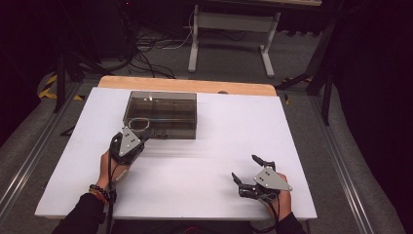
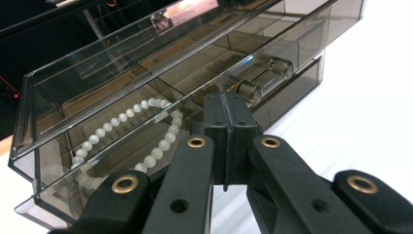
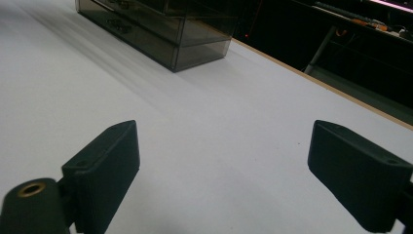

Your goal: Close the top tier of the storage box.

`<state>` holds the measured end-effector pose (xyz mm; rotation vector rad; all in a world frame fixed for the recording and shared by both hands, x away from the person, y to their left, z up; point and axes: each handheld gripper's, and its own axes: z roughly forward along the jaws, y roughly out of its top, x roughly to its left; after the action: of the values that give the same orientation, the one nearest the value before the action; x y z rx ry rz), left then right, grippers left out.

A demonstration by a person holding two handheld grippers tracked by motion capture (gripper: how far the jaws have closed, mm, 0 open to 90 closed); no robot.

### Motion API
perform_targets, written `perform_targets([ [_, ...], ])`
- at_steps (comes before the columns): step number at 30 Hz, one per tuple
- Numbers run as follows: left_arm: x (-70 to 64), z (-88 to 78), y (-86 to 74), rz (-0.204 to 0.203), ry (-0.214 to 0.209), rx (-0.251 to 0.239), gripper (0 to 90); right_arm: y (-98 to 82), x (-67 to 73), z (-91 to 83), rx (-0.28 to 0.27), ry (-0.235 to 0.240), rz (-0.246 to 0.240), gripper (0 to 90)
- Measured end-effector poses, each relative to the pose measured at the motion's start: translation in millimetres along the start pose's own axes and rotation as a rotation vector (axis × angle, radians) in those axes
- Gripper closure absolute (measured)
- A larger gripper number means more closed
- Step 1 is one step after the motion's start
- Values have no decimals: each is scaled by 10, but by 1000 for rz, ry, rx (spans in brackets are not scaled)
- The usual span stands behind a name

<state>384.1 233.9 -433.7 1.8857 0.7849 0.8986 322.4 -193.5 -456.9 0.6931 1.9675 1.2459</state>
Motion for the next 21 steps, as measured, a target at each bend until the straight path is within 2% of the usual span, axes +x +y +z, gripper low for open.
perform_targets([
  [21, 57, 93, 18, 0, 17, -2, 895, -7, 18, 16, 12, 11, -21, 126],
])
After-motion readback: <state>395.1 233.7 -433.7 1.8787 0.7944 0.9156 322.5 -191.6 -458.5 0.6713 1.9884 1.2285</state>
